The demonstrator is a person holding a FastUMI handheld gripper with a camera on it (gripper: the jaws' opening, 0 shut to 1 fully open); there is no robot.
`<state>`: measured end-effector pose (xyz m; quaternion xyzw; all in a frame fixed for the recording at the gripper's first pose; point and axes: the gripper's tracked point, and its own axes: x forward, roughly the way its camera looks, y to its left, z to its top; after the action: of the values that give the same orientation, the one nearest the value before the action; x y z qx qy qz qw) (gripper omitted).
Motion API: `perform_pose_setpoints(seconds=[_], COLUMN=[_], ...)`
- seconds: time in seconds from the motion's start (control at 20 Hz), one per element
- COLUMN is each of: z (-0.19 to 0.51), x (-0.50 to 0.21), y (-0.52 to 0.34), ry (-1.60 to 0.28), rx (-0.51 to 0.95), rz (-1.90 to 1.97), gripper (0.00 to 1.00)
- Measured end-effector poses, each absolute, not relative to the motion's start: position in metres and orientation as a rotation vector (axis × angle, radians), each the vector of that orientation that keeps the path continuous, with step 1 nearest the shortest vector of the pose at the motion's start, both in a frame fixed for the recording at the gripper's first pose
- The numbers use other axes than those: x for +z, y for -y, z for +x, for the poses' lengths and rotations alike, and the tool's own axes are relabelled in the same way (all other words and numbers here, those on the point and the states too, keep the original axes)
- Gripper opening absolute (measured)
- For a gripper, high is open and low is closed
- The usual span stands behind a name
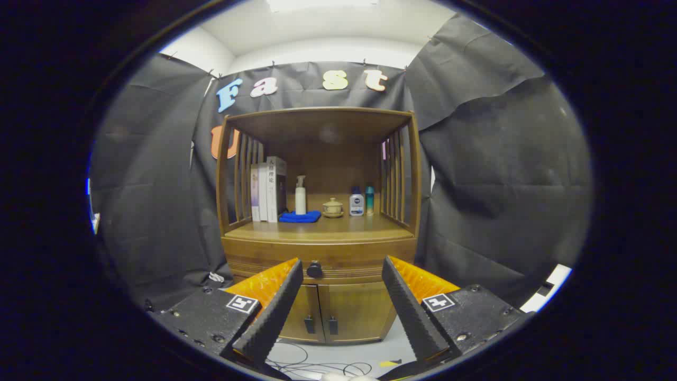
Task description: Pull open the drawer, take out the items inside it, and place them on the countertop above the cabinet.
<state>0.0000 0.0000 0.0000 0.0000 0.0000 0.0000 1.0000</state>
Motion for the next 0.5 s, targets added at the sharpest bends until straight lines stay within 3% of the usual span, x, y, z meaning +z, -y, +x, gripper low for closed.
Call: perform_pose_setpoints(seconds=[0.5], z=[0.0035], x=[-0.0021], y=[-0.0019], ry=[-0.021], rx=[0.008], rz=[0.016], gripper=[0.98])
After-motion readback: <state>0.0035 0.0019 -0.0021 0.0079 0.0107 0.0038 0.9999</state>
